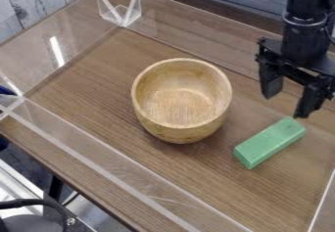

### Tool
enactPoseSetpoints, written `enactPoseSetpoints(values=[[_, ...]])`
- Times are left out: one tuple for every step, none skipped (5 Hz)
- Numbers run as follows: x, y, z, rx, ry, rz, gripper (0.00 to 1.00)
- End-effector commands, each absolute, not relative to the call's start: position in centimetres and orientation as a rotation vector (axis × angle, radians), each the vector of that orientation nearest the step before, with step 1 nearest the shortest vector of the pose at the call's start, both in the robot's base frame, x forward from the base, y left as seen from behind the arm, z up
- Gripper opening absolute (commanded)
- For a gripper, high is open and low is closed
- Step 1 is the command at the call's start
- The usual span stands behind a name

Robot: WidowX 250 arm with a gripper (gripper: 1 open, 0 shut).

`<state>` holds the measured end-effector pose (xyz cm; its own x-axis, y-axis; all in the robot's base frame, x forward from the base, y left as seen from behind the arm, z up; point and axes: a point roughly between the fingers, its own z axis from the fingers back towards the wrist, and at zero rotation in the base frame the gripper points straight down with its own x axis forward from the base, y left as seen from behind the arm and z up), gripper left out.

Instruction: Remove the green block from inside the brown bowl and put it on the table

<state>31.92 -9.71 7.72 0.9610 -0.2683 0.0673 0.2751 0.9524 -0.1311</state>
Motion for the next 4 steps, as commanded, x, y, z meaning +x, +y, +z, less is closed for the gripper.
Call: enactPoseSetpoints(values=[[32.5, -9.2, 10.9, -0.146, -0.139, -0.282, 1.00], [32.4, -8.4, 11.9, -0.140, -0.147, -0.271, 1.00], [32.3, -6.8, 13.3, -0.125, -0.161, -0.244, 1.00], [32.4, -3.6, 14.7, -0.096, -0.167, -0.189, 1.00]])
